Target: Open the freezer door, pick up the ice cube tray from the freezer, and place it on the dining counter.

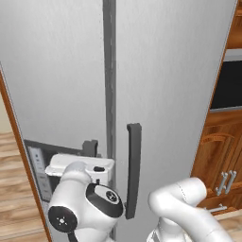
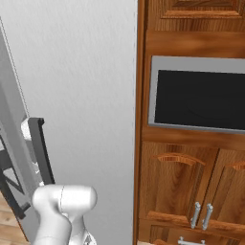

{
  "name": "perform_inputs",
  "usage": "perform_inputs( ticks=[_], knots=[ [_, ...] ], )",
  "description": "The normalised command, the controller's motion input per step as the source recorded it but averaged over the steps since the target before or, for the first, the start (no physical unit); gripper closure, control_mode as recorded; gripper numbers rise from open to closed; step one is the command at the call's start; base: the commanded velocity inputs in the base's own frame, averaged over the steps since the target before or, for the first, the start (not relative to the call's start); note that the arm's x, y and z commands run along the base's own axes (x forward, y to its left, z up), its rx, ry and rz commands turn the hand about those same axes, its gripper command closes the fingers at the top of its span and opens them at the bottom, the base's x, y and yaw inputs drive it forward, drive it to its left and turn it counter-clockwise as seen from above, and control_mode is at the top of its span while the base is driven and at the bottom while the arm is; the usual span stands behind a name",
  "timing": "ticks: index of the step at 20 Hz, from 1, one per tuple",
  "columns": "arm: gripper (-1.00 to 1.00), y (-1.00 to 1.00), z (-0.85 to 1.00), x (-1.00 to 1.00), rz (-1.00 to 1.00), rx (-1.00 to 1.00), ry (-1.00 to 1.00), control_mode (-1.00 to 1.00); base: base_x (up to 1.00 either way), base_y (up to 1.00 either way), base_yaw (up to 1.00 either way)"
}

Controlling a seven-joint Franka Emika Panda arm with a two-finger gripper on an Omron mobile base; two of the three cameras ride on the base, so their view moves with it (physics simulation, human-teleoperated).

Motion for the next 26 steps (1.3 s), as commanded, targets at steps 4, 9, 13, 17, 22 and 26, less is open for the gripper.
perform_inputs(
  ticks=[4,9,13,17,22,26],
  knots=[
    [1.0,0.69,0.0,-0.56,-0.04,0.0,0.06,-1.0,0.0,0.0,0.0],
    [1.0,0.67,0.0,-0.58,-0.04,0.0,0.07,-1.0,0.0,0.0,0.0],
    [1.0,0.65,0.0,-0.52,-0.04,0.0,0.06,-1.0,0.0,0.0,0.0],
    [1.0,0.62,0.0,-0.45,-0.03,0.0,0.03,-1.0,0.0,0.0,0.0],
    [1.0,0.57,0.0,-0.31,-0.02,0.0,0.0,-1.0,0.0,0.0,0.0],
    [1.0,0.58,0.0,-0.18,0.0,0.0,0.0,-1.0,0.0,0.0,0.0]
  ],
)
